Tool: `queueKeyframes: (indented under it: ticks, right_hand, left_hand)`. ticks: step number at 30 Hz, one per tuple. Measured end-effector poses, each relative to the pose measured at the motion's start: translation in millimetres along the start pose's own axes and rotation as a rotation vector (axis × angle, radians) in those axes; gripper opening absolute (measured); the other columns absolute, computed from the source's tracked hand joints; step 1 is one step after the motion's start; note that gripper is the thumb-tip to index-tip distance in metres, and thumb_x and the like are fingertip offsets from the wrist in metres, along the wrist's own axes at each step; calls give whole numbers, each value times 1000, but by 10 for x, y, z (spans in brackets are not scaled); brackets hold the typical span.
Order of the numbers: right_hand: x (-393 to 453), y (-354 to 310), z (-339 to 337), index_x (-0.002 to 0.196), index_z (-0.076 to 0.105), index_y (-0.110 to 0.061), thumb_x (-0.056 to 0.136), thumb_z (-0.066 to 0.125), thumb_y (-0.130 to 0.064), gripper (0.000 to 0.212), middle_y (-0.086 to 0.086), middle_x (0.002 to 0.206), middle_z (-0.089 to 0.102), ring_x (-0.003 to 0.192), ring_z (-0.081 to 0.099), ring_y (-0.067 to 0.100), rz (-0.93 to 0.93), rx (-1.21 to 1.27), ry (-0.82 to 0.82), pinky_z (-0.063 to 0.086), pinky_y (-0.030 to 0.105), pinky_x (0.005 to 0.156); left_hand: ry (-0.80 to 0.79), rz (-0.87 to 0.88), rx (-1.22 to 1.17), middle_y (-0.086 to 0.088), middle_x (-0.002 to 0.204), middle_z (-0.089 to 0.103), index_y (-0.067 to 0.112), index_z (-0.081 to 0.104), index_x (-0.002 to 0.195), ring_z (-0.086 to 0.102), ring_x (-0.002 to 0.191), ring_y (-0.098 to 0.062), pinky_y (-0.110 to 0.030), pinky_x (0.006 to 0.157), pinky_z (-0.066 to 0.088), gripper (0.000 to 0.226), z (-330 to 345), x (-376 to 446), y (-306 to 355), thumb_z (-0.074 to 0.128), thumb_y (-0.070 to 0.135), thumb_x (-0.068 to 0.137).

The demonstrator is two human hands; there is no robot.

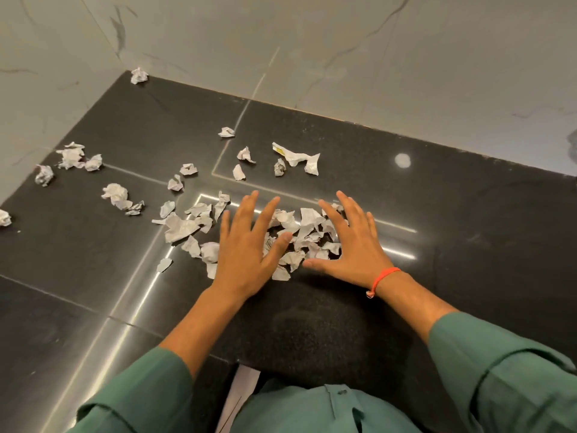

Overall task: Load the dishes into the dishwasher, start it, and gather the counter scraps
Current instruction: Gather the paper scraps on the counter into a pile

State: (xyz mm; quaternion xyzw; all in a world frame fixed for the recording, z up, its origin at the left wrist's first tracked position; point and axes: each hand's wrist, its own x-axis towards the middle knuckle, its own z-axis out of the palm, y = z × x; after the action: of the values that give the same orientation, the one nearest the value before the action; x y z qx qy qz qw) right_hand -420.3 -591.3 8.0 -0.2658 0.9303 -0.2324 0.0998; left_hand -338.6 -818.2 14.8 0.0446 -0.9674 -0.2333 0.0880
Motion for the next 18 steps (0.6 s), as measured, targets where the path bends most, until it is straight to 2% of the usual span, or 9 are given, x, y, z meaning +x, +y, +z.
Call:
queueKeyframes:
  ticks: [4, 7, 9, 12, 15, 18]
  right_hand:
    - [139, -70, 24, 153, 4, -57, 67, 53, -93, 105, -8, 167, -14, 155, -11, 23, -101, -105, -44, -3, 59, 121]
    - [188, -54, 146, 153, 10, -57, 80, 41, -87, 85, -6, 169, -5, 155, -4, 26, -205, -243, -87, 2, 61, 122]
    - [148, -11, 222, 153, 28, -48, 88, 40, -73, 70, -3, 168, 11, 155, 7, 26, -249, -277, -61, 9, 60, 121]
    - [51, 16, 299, 146, 48, -32, 97, 42, -56, 55, 4, 158, 36, 146, 30, 27, -272, -215, 70, 23, 52, 119]
    - [8, 7, 339, 133, 59, -24, 100, 44, -46, 42, 6, 140, 51, 124, 46, 27, -250, -196, 192, 41, 46, 102]
    - [37, -2, 332, 114, 66, -18, 100, 45, -38, 32, 5, 116, 57, 98, 52, 26, -203, -127, 229, 49, 44, 79]
  left_hand:
    - [-126, -67, 58, -1, 170, 0, 51, 9, 157, -3, 156, -20, -55, 123, -2, 75, 48, -152, -87, 34, 80, 92]
    - [-147, -37, 95, -3, 169, 2, 52, 5, 157, -1, 156, -20, -54, 124, 2, 78, 220, -202, -20, 34, 81, 91]
    - [-120, 21, 138, -5, 168, 10, 49, 11, 157, 6, 156, -21, -51, 125, 8, 73, 321, -214, 44, 32, 78, 94]
    - [-54, 51, 168, -7, 161, 30, 40, 32, 155, 26, 149, -25, -49, 120, 24, 59, 416, -198, 73, 31, 66, 101]
    - [-5, 28, 191, -5, 152, 41, 34, 47, 146, 38, 139, -27, -45, 111, 35, 49, 457, -177, 80, 41, 56, 103]
    - [19, 8, 184, -7, 145, 46, 28, 55, 135, 42, 133, -29, -46, 103, 41, 43, 469, -176, 103, 48, 52, 100]
